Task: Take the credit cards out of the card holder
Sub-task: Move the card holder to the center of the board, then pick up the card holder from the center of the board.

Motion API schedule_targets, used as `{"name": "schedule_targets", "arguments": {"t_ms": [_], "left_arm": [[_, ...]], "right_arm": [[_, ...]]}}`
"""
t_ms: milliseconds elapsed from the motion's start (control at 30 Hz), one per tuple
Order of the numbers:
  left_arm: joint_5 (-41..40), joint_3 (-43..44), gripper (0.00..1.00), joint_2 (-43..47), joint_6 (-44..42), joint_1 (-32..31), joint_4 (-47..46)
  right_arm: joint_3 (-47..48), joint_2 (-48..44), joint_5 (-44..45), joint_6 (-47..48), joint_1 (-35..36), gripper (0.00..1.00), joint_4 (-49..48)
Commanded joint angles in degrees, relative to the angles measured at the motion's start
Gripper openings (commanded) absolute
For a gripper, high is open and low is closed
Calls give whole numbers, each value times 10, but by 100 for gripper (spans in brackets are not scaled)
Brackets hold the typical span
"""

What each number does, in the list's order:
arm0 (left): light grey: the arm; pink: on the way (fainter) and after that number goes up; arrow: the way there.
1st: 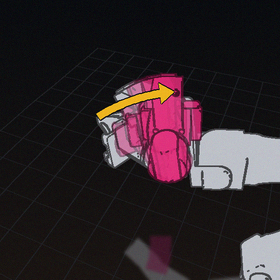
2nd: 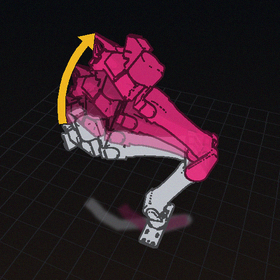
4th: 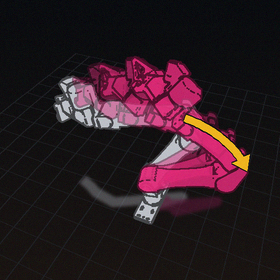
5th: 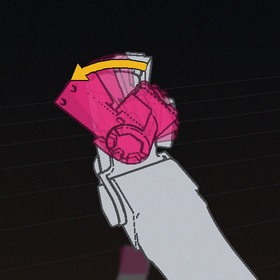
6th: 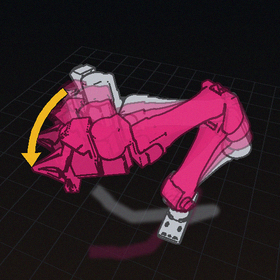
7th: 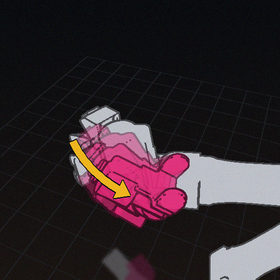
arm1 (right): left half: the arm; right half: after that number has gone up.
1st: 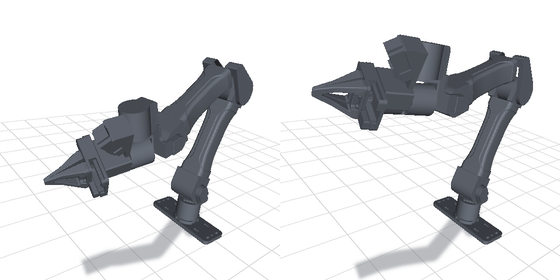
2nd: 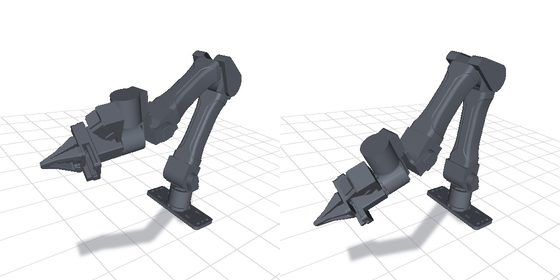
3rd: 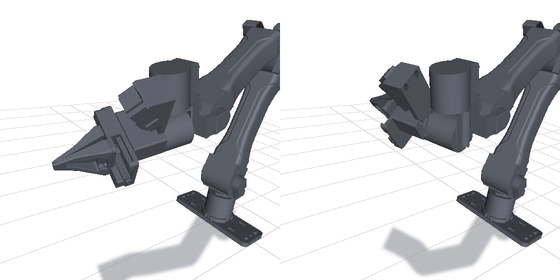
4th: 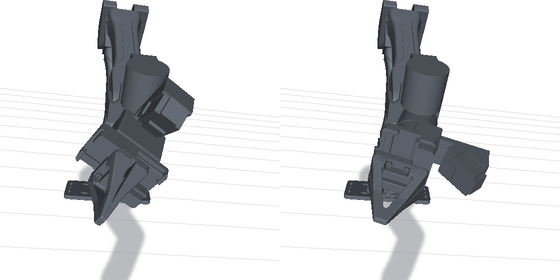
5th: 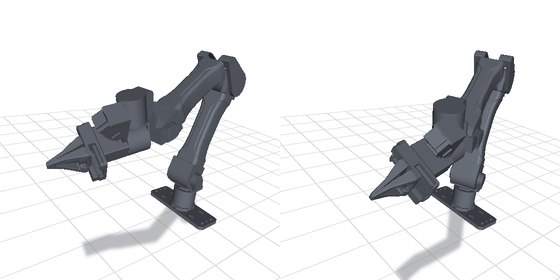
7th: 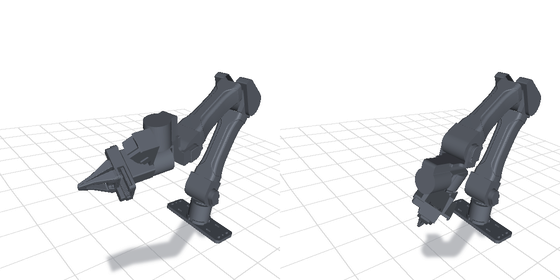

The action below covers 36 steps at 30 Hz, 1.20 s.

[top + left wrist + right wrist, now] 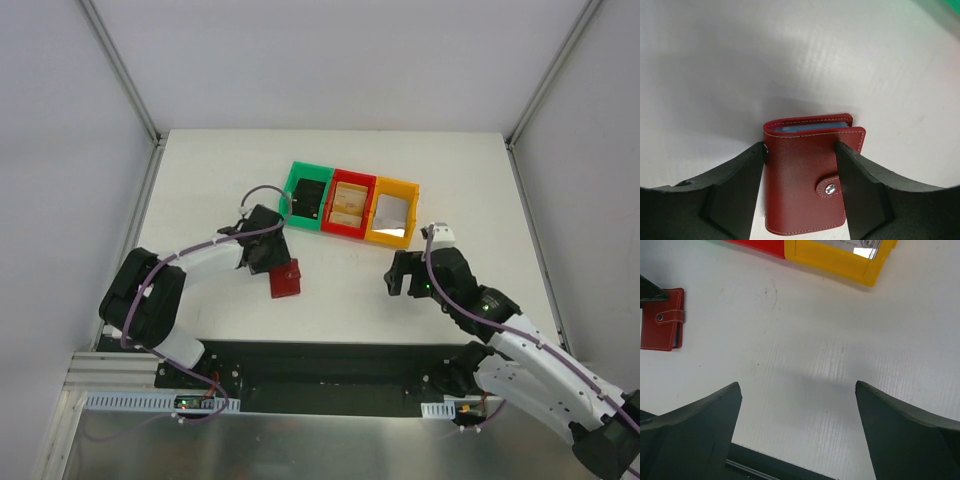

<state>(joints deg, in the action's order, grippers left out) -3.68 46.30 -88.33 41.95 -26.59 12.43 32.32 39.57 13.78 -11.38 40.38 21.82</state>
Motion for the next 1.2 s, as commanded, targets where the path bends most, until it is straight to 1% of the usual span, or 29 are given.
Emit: {"name": "schedule_targets", "arguments": {"t_ms": [0,100,167,267,367,400,433,600,700,733,800,867,933,967,1033,1167], "left_arm": [[11,-28,59,-2,36,-58,30],[14,-26,63,21,41,-68,29],[6,-24,68,57,31,-67,30],[-9,-10,79,119,16,-67,46],[-15,6,87,164,10,-67,73],[-17,5,99,180,12,-67,79],[-19,-1,99,193,14,-66,81],[-15,-74,88,240,35,-48,80],[25,-116,78,249,41,-29,46],[30,-127,73,255,44,-27,32],[35,-147,64,265,51,-24,3],[36,-162,57,266,54,-22,-13],[36,-169,50,261,55,-15,-25],[53,-174,47,257,54,-12,-33],[66,-184,45,248,55,-4,-51],[76,-189,46,226,56,4,-78]], "right_arm": [[-9,23,-35,-19,6,99,-32],[-9,38,-38,-29,9,99,-36],[-7,44,-38,-35,10,99,-36],[-3,52,-46,-38,12,99,-47],[1,77,-65,-44,18,98,-71],[5,89,-72,-45,22,98,-82],[11,109,-81,-47,28,98,-93],[56,220,-110,-53,65,99,-147],[78,293,-134,-79,72,91,-201],[84,318,-158,-88,72,89,-215],[97,359,-167,-102,72,86,-245],[110,398,-178,-115,74,81,-270],[123,437,-188,-126,75,78,-286],[130,455,-191,-132,75,75,-294],[149,488,-194,-138,80,73,-306],[193,550,-193,-140,91,70,-311]]}}
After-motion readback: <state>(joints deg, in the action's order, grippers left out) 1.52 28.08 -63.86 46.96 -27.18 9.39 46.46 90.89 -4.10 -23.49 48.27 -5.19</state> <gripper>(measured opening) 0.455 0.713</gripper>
